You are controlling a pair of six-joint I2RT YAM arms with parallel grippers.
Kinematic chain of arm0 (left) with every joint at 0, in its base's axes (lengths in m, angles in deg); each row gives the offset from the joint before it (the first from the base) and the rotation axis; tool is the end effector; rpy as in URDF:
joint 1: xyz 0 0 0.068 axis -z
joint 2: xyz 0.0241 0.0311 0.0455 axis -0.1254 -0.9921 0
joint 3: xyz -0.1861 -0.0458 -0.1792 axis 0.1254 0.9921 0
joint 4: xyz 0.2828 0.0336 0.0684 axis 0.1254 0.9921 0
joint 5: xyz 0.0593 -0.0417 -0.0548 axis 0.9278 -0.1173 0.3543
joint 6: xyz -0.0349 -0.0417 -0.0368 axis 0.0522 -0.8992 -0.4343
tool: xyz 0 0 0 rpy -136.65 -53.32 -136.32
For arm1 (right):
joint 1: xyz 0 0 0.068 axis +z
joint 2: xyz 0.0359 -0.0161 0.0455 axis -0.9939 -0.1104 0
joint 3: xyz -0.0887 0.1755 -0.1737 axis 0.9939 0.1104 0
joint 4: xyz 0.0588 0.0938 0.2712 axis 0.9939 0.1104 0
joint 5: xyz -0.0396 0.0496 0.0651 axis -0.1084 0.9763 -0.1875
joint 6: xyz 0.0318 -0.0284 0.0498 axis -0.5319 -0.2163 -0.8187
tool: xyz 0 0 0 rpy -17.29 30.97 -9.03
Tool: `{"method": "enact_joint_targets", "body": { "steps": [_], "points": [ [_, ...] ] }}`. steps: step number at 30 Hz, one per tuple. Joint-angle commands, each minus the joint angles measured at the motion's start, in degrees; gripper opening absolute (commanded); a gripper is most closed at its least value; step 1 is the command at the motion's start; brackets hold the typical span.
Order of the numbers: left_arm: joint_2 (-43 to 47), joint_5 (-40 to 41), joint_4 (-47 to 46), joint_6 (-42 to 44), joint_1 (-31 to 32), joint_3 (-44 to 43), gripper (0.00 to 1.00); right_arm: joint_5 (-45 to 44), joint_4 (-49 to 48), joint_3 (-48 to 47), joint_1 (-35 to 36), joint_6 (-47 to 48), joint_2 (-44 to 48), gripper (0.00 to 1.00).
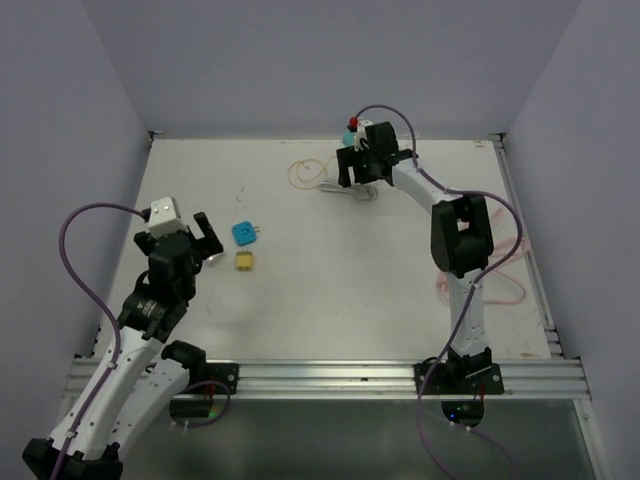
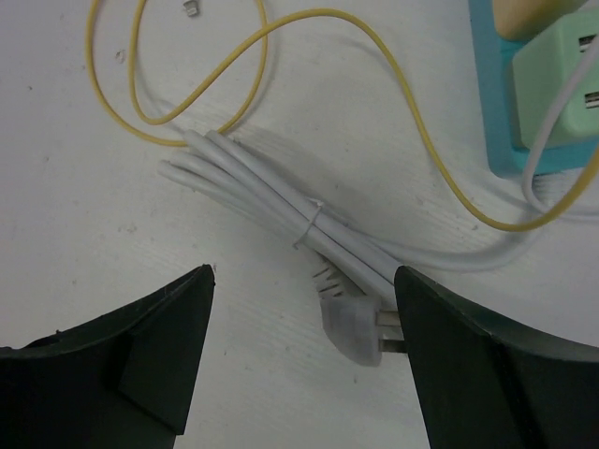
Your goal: Pull the plug off the socket
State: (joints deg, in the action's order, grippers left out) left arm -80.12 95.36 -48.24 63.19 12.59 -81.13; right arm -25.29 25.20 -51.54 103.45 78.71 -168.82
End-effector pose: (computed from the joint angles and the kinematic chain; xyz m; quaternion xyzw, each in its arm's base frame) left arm 0.1959 -0.0406 0.2921 -0.1842 0.7806 0.0167 0.5970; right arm 0.5067 0.1902 0.1893 -0.1541 0.8974 0.1485 0.3860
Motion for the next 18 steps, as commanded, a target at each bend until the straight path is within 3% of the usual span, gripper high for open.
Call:
{"method": "enact_joint_targets", "body": {
  "steps": [1,5,10,13,18],
  "points": [
    [-0.44,-0.07,-3.23,1.27,-0.63,-0.17,1.00,-1.31,1.74,-4.13,0.60,2.08,-3.08,0.81],
    [-0.88,-0.69,-3.49,1.45,-0.72,-0.26,1.00,-2.00,3.85,-5.64,1.83,3.13,-6.17,0.76],
    [-0.97,-1.13,-3.67,1.45,-0.81,-0.17,1.00,-2.89,2.89,-0.64,2.36,3.57,-4.68,0.71],
    [-0.97,-1.40,-3.84,1.54,-0.81,-0.25,1.00,-3.50,2.62,3.23,2.36,3.57,-3.10,0.61],
    [-1.14,-1.83,-3.93,1.63,-0.89,-0.26,1.00,-5.08,3.14,7.11,2.53,5.94,-0.72,0.61]
  ]
}}
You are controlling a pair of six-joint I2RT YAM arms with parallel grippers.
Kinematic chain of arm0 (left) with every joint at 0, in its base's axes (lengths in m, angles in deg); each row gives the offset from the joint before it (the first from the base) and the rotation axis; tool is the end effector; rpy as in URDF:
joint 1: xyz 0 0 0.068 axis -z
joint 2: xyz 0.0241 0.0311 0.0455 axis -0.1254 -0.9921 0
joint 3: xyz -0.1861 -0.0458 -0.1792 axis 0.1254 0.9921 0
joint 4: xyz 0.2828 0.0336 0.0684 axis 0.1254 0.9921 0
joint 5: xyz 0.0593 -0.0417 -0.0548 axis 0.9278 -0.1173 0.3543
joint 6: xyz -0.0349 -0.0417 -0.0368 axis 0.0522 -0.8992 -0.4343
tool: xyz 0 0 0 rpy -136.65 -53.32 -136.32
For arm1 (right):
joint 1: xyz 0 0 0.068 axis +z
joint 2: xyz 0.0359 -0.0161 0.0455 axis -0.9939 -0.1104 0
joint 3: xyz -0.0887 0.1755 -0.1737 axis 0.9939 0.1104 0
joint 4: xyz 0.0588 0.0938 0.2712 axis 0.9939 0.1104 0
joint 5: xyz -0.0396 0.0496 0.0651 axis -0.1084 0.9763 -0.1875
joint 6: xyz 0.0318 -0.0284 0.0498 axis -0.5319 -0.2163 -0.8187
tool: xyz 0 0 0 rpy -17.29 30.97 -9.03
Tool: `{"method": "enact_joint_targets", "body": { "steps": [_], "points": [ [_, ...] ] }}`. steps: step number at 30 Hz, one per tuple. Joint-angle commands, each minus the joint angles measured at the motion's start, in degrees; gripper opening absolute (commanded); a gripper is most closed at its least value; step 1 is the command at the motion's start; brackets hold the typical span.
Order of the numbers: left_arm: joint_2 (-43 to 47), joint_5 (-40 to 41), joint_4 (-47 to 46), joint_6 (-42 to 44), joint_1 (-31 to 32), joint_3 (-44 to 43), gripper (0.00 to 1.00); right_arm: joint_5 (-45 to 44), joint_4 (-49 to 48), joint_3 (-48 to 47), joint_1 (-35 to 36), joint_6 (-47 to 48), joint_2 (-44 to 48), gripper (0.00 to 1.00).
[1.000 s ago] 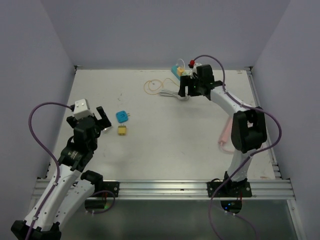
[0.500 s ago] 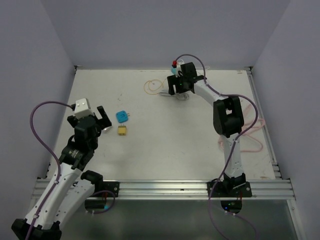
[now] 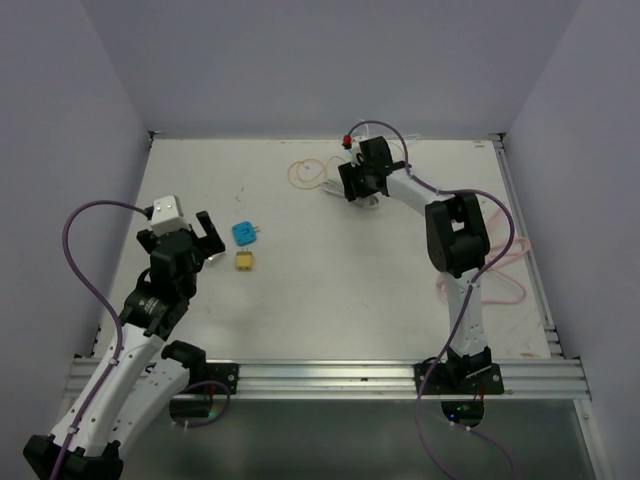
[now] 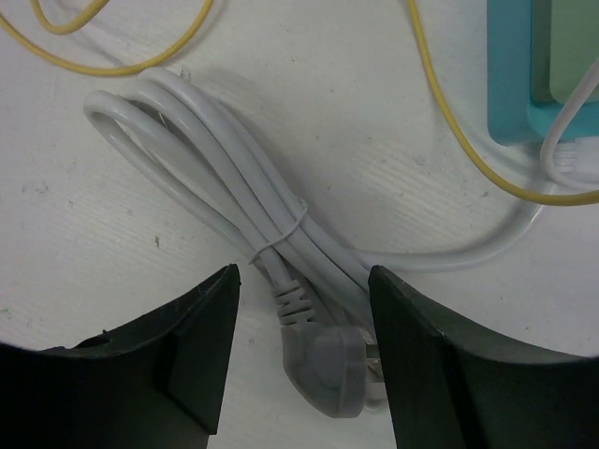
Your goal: Pull the plug off the socket
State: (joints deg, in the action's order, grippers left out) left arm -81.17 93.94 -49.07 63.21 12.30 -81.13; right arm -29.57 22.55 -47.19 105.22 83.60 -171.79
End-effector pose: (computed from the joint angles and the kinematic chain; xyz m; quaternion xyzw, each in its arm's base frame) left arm 0.1999 -0.0421 0.2902 -0.1789 0.7843 0.0094 0.5940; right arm 0.4977 0.2005 0.1384 -0.1932 0.9075 0.0984 0.3598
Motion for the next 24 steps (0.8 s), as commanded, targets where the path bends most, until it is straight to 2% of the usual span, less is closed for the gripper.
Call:
{"method": "enact_joint_targets", "body": {
  "steps": [1,5,9,14,24],
  "points": [
    [-0.09,-0.41,-3.10,1.60,-0.61,-0.17,1.00,-1.06,7.01,2.85,0.76,1.05,2.25,0.61],
    [-0.09,-0.24,-3.02,1.69,-0.61,-0.17,1.00,-0.45,7.91,5.47,0.85,-0.18,3.65,0.57],
    [-0.27,-0.59,-3.10,1.69,-0.70,-0.17,1.00,-1.15,7.11,12.75,1.29,-3.60,7.69,0.45],
    [-0.27,-0.68,-3.10,1.69,-0.70,-0.17,1.00,-1.24,7.11,20.59,1.90,-6.42,11.91,0.40],
    [0.00,-0.77,-2.84,1.52,-0.96,-0.17,1.00,2.53,2.37,41.23,3.13,-16.16,24.83,0.40]
  ]
}}
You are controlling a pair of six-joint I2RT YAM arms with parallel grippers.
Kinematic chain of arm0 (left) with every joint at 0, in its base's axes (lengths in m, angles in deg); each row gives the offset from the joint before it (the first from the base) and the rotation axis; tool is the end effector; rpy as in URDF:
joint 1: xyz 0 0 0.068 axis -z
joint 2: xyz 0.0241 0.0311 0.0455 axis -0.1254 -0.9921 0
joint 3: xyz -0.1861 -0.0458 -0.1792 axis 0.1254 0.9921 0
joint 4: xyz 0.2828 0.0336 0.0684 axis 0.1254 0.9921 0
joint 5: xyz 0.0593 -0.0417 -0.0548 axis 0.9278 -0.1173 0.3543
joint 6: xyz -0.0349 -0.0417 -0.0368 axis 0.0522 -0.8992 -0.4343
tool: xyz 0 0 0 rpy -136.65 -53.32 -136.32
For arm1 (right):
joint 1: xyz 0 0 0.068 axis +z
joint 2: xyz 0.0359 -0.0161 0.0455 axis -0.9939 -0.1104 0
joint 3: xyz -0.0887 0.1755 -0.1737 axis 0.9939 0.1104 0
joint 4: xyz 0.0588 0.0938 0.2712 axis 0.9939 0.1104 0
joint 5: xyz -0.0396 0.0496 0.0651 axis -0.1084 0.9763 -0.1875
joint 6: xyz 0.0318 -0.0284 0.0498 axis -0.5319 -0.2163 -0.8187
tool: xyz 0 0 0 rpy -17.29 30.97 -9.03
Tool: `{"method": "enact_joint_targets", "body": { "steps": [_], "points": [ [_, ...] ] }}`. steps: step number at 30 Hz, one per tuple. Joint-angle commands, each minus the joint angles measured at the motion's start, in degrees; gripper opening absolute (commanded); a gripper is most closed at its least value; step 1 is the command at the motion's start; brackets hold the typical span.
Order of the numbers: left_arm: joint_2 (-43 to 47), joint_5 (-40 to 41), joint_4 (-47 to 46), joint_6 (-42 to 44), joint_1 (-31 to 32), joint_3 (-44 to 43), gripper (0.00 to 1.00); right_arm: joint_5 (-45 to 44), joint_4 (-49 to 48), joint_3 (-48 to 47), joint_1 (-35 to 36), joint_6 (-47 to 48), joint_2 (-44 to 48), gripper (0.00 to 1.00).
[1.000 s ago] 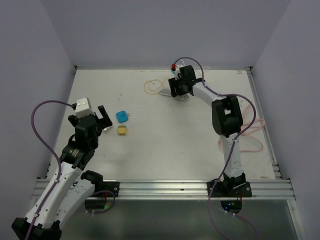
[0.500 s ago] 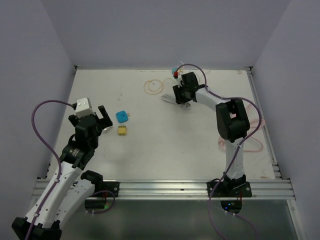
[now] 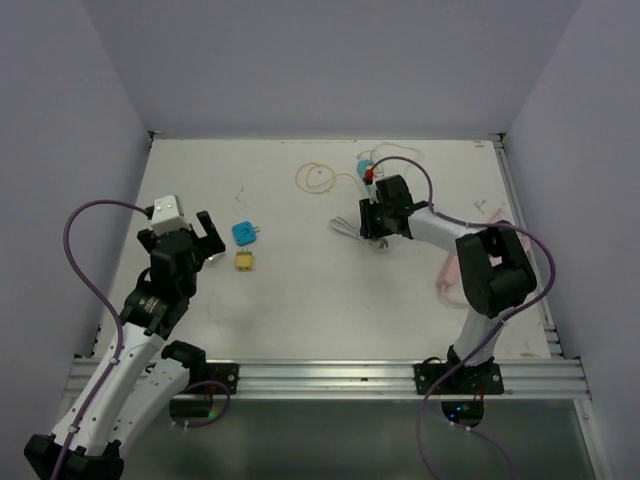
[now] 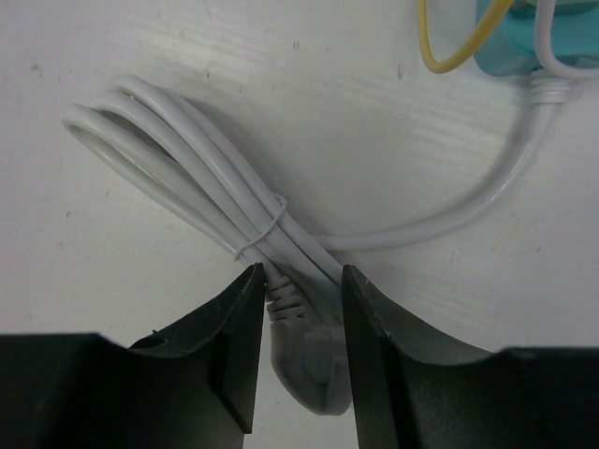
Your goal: Pull the plug off the socket
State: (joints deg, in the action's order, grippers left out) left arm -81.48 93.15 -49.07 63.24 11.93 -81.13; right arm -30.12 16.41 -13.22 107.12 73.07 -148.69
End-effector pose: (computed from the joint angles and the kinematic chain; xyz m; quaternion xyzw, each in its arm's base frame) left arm 0.2012 -0.0418 0.2891 -0.1770 0.7869 0.0071 0.5911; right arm 0.3822 0.1692 0.1275 -0.1232 0.9344 0.1219 0.3112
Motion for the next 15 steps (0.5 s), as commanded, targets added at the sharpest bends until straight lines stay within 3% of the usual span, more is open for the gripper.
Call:
{"method": "enact_joint_targets", "body": {
  "steps": [1,9,15],
  "points": [
    [0.30,0.02,-2.84,1.49,-0.59,-0.17,1.00,3.43,7.99,8.77,1.41,-6.25,2.70,0.40],
    [0.74,0.37,-2.31,1.32,-0.77,0.01,1.00,4.84,9.12,22.30,3.17,-11.44,14.81,0.41],
    [0.57,0.20,-2.22,1.23,-0.85,0.01,1.00,3.35,16.32,28.03,3.87,-11.80,26.24,0.43]
  ]
}}
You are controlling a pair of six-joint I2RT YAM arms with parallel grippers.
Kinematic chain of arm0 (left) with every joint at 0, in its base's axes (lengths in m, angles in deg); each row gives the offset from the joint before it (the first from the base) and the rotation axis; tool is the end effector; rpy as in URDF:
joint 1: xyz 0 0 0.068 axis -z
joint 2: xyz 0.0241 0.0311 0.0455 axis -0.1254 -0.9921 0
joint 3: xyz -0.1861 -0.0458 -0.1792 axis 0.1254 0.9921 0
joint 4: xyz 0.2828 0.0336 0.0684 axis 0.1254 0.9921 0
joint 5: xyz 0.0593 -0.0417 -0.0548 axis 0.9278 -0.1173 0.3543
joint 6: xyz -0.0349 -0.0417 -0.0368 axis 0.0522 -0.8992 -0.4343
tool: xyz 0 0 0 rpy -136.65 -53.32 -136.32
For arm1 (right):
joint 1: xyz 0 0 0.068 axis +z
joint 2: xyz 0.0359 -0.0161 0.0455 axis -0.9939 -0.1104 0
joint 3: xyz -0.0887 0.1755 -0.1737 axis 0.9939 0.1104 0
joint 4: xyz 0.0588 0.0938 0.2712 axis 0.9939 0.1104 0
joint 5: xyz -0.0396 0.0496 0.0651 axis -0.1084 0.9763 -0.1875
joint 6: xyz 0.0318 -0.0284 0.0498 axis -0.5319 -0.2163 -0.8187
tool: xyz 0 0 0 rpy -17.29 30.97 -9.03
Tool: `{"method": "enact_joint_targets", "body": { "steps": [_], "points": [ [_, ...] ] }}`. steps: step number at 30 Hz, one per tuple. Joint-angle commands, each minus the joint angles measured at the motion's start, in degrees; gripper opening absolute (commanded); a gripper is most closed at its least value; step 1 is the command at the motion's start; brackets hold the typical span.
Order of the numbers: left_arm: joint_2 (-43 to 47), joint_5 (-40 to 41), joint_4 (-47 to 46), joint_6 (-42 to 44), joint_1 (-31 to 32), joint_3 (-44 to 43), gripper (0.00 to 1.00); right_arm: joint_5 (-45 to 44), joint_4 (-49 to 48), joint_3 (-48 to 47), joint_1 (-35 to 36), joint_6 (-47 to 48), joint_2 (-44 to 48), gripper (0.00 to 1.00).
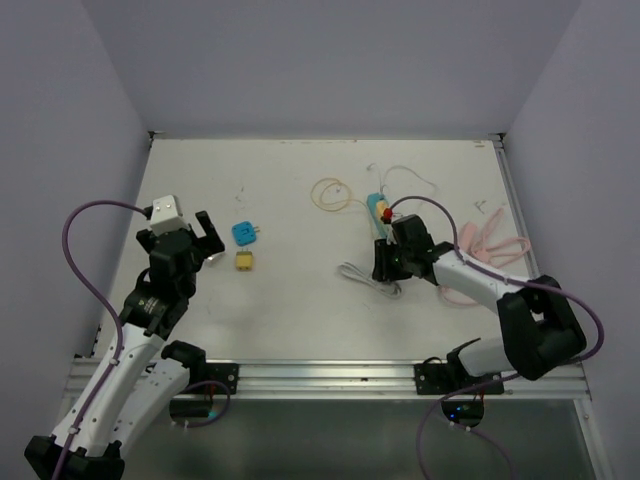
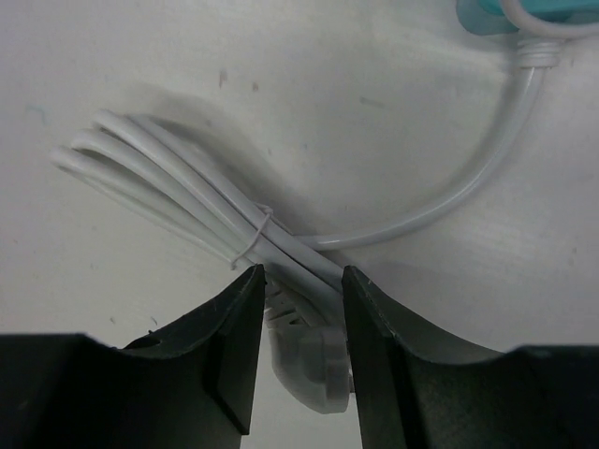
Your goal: Pull the plug off the socket
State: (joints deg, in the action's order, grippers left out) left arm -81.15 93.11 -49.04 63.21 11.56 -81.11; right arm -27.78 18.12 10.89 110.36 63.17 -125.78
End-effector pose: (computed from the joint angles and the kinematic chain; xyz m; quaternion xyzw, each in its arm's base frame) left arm 0.2005 -0.0402 0.2899 -0.1800 0.7850 0.0076 0.5927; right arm 0.2743 0.1438 0.1254 -0.0747 0.9470 0.1653 0.2652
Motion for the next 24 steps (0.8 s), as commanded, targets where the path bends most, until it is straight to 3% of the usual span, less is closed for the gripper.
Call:
{"method": "enact_joint_targets", "body": {
  "steps": [1,7,10,17,24],
  "points": [
    [0.15,0.24,-2.16,1.25,-0.48,0.07,1.00,1.01,16.19,4.18,0.64,-1.89,6.92,0.44],
    [-0.03,-0.02,-2.25,1.17,-0.57,-0.01,1.00,1.01,19.20,0.68,0.81,-2.77,14.42,0.50],
    [0.06,-0.02,-2.07,1.16,-0.66,-0.01,1.00,0.83,18.59,-2.75,0.90,-3.12,13.99,0.51],
    [0.33,0.15,-1.89,1.16,-0.66,0.16,1.00,-1.44,12.17,-8.38,4.15,-6.29,7.40,0.51],
    [-0.11,-0.11,-1.89,1.16,-0.66,0.07,1.00,-6.80,8.56,-11.98,13.36,-8.04,-2.61,0.50]
  ]
}}
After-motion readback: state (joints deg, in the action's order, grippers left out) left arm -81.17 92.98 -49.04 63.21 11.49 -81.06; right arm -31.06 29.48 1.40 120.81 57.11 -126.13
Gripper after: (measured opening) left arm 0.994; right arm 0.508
